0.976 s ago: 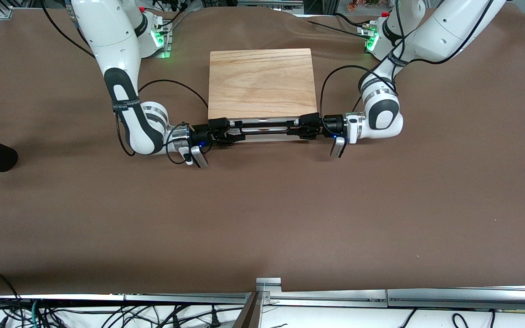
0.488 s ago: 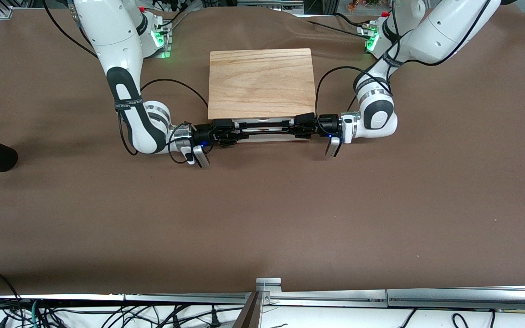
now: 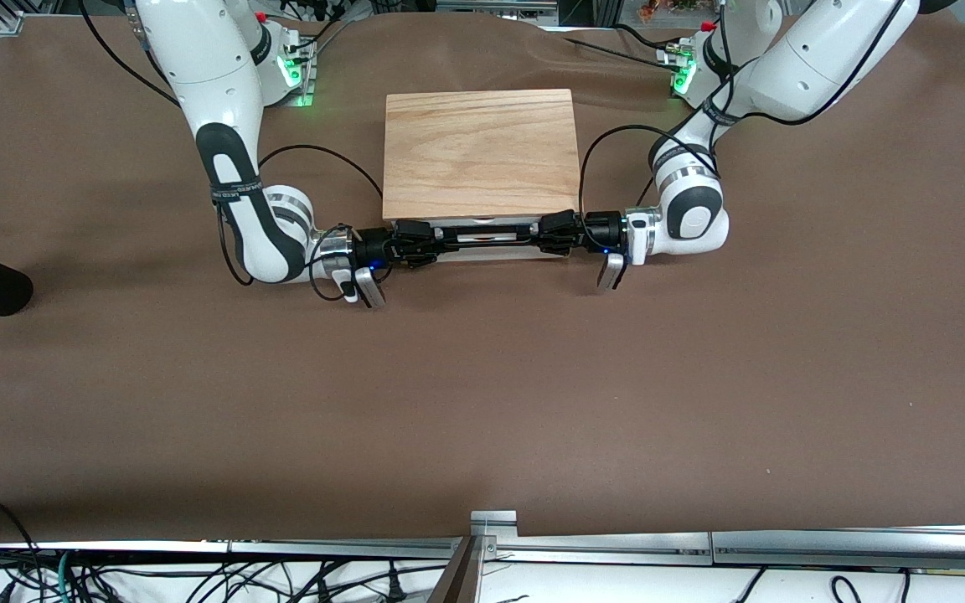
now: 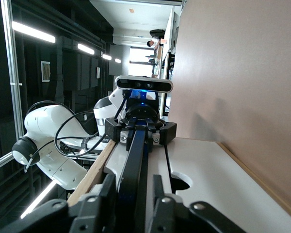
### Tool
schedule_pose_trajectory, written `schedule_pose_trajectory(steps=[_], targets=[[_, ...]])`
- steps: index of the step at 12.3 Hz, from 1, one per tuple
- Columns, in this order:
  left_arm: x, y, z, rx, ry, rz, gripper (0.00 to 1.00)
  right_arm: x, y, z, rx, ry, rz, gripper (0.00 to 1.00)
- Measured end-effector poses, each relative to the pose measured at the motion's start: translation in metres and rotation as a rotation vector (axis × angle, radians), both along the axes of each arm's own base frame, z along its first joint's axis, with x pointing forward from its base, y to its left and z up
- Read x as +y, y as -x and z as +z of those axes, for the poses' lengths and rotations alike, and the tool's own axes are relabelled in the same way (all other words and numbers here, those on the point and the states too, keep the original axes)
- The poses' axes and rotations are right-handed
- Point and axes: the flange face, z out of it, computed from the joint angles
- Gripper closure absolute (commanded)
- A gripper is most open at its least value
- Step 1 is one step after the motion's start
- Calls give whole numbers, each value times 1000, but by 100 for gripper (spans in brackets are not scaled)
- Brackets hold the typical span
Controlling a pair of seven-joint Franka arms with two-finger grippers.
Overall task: Pull top drawer with both arms simultaneously
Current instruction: 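Close the left and right grippers on the black handle ends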
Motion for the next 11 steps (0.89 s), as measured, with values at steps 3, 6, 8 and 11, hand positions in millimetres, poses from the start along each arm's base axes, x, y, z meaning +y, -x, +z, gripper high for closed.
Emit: schedule_pose_trajectory(steps=[3, 6, 8, 11], targets=[[0, 0, 0, 1, -1, 1, 100, 0, 0, 0, -4, 1, 0, 79], [0, 0, -1, 5, 0, 2, 100, 1, -3, 4, -17, 8, -3, 89], [0, -1, -1, 5, 0, 2, 100, 1, -3, 5, -17, 13, -3, 91], [0, -1, -1, 4, -5, 3, 100, 1, -3, 5, -16, 15, -4, 91]])
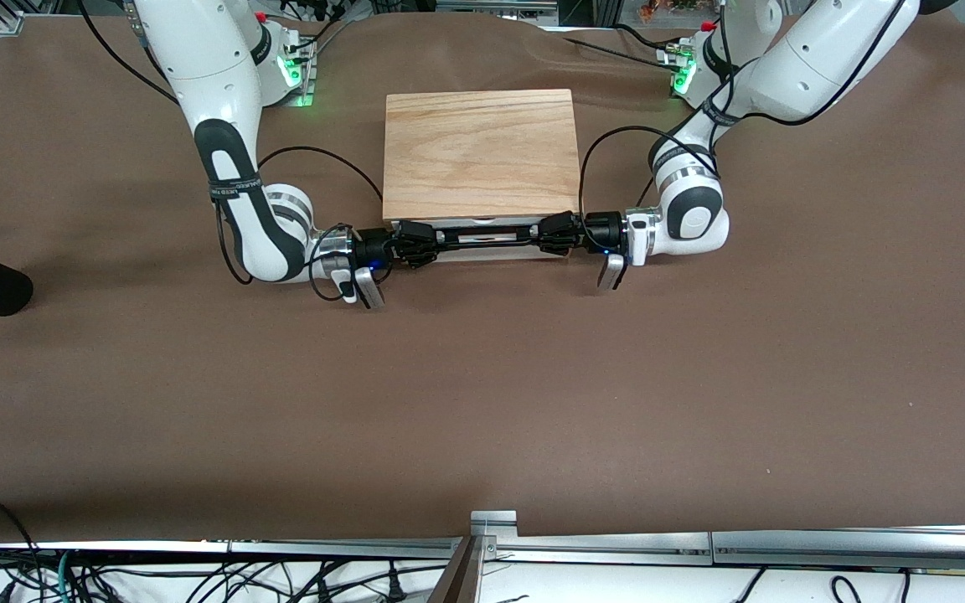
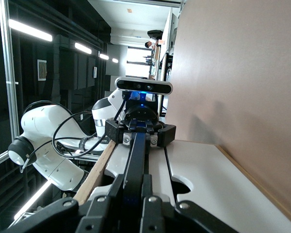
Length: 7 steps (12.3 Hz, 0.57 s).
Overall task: Pull top drawer with both arms simultaneously
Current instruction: 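Close the left and right grippers on the black handle ends, then pull the handle outward with both grippers to slide the drawer open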
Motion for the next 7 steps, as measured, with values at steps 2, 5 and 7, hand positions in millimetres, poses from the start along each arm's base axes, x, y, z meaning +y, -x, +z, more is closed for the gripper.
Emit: schedule_pose_trajectory(steps=[2, 5, 7], targets=[[0, 0, 0, 0, -2, 1, 100, 0, -1, 0, -1, 2, -1, 91], [2, -6, 2, -3, -15, 10, 100, 2, -7, 3, -9, 17, -8, 91], [2, -9, 3, 2, -23, 16, 100, 2, -11, 4, -11, 22, -11, 91]])
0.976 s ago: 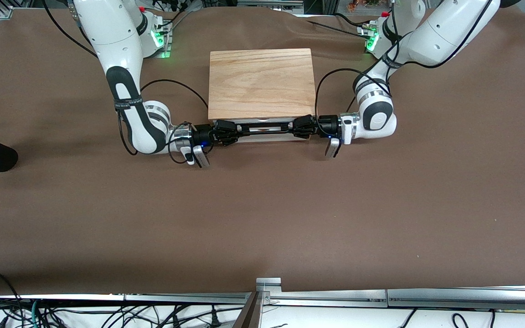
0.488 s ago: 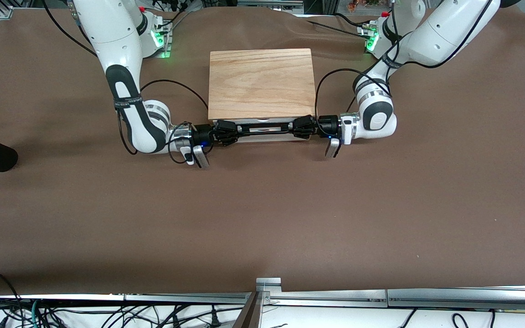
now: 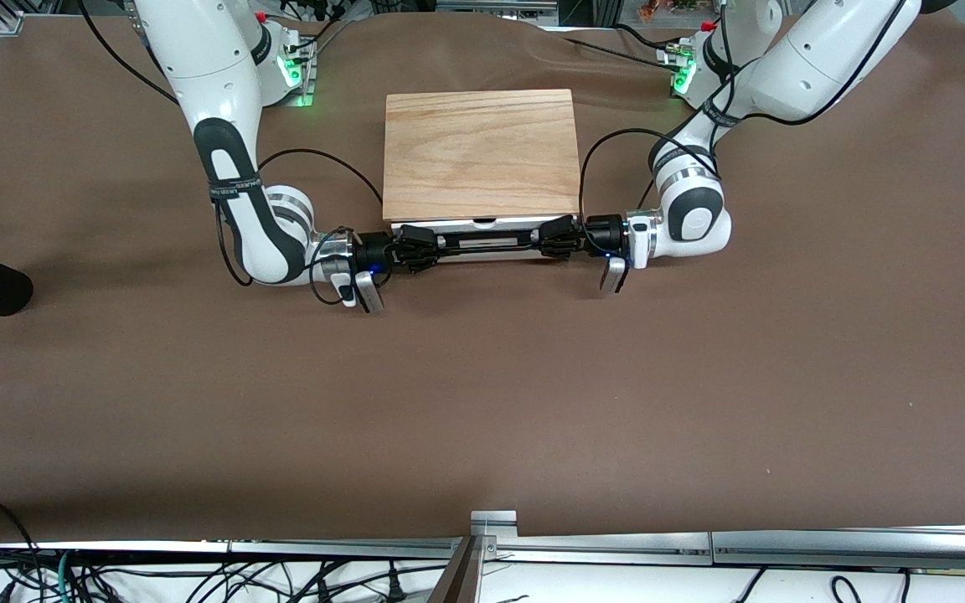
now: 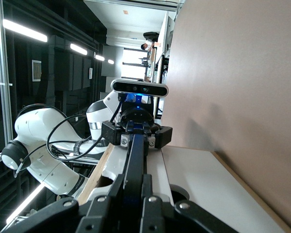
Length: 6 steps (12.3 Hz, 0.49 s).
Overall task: Pull top drawer with both arms simultaneously
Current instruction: 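Pull the handle outward with both grippers to slide the drawer open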
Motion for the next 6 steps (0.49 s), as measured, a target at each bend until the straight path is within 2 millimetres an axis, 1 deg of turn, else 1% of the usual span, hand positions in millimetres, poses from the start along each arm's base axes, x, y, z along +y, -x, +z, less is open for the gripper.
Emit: schedule_pose_trajectory(steps=[2, 6], targets=[[1, -4, 1, 15, -7, 4, 100, 1, -4, 0, 6, 6, -2, 91], [1, -20, 4, 57, -37, -13, 100, 1, -17, -1, 14, 12, -6, 91]])
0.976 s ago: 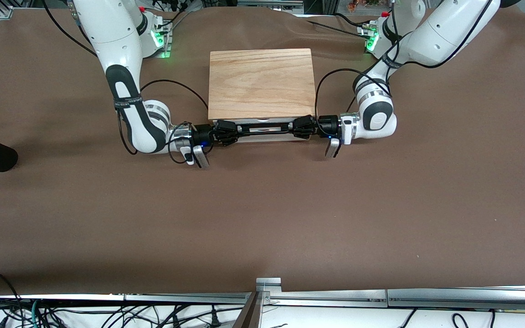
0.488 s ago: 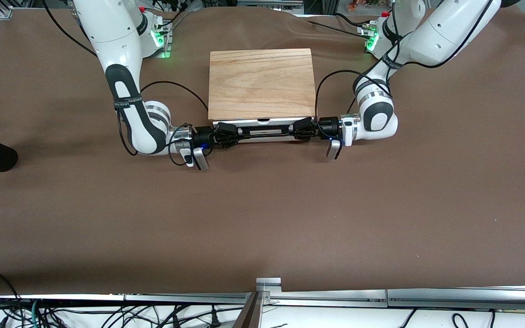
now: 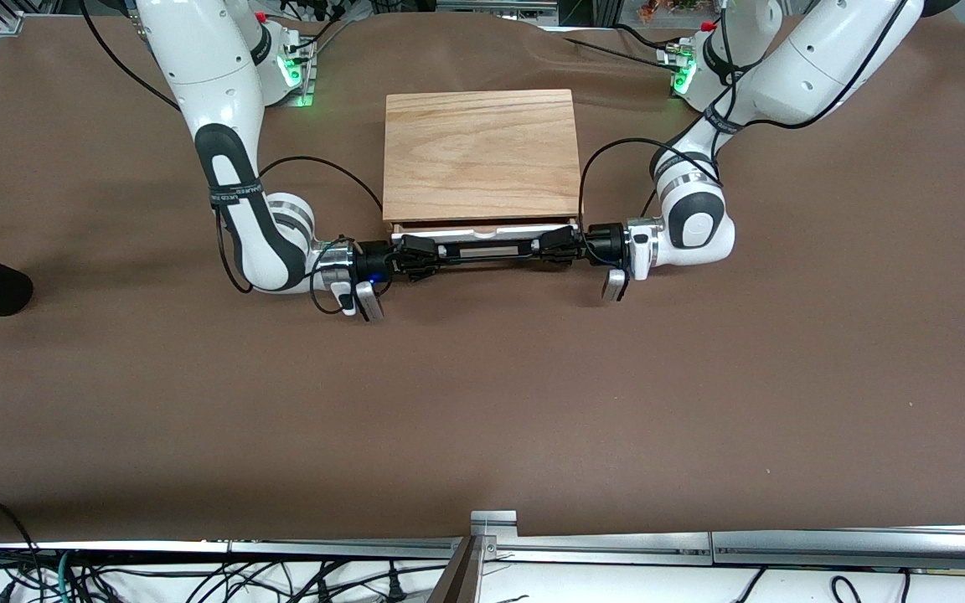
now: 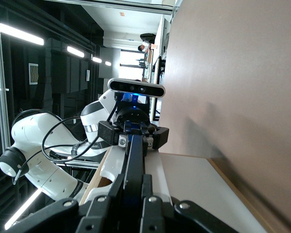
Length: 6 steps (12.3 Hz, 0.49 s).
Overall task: Pull top drawer with both arms simultaneously
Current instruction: 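Pull the handle outward with both grippers to slide the drawer open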
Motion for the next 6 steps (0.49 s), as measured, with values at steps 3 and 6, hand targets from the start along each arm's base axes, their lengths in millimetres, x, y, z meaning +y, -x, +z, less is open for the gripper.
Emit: schedule_pose_trajectory(steps=[3, 6], targets=[[1, -13, 1, 11, -7, 5, 100, 1, -12, 0, 6, 3, -6, 91], [2, -25, 1, 14, -8, 12, 100, 2, -23, 1, -3, 11, -15, 91]])
